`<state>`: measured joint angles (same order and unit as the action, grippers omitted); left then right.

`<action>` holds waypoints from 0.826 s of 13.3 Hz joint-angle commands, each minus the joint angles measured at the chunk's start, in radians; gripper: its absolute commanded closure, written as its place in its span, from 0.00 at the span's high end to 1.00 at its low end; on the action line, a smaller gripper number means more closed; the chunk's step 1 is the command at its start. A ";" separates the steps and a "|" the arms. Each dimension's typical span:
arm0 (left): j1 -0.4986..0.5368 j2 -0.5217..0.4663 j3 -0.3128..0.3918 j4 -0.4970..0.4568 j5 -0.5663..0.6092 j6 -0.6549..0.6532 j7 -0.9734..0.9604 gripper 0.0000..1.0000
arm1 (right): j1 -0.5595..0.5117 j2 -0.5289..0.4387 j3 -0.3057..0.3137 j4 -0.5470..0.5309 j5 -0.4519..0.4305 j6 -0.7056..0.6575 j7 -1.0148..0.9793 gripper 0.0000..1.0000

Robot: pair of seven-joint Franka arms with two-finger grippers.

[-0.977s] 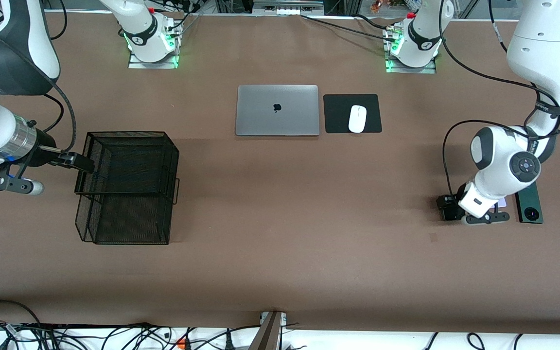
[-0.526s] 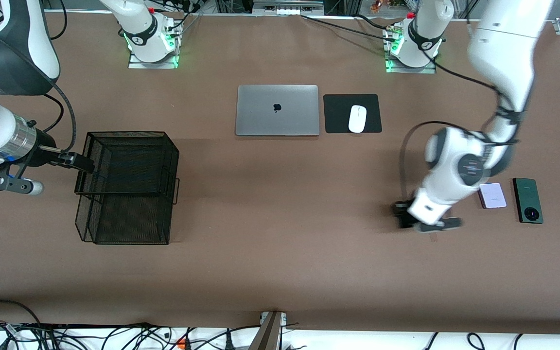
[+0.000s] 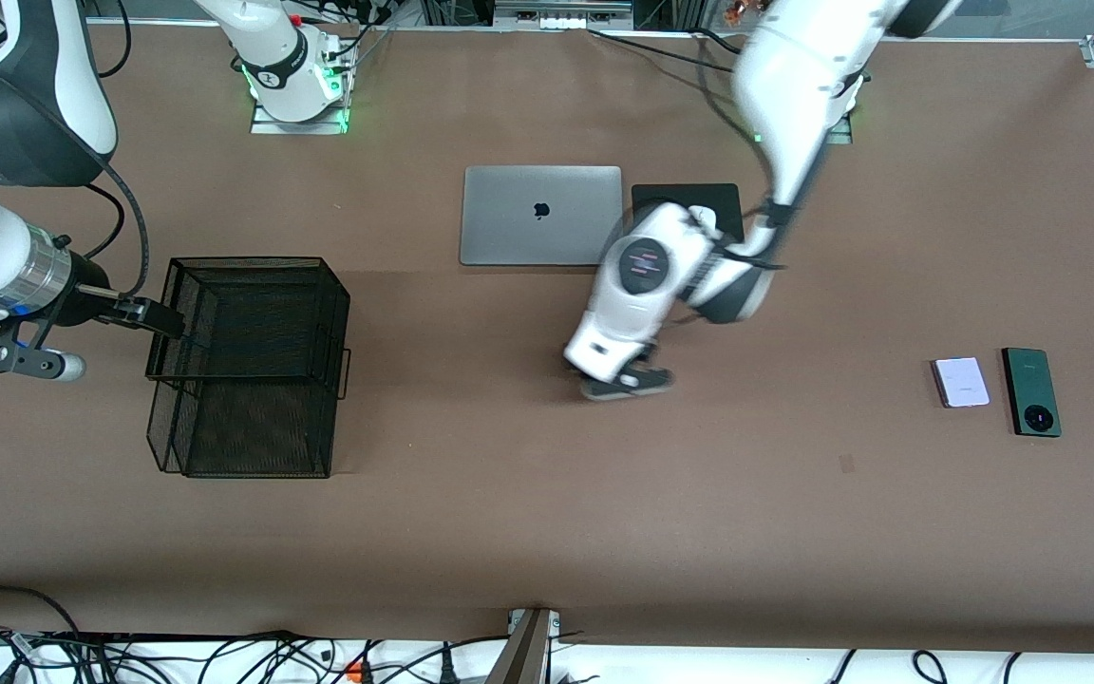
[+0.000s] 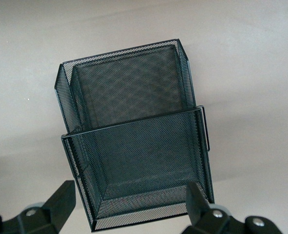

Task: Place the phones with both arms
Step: 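Lower the black phone beside the laptop and open the left gripper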

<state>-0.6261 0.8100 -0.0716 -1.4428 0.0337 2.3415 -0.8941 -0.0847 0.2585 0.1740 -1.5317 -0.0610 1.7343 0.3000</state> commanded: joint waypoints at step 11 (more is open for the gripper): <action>-0.267 0.328 0.200 0.461 -0.014 -0.007 -0.123 0.04 | -0.012 -0.021 0.012 -0.021 0.001 -0.005 0.011 1.00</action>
<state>-0.8619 1.1057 0.0916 -1.0328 0.0337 2.3363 -0.9906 -0.0847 0.2585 0.1740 -1.5319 -0.0610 1.7340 0.3001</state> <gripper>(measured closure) 0.194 0.000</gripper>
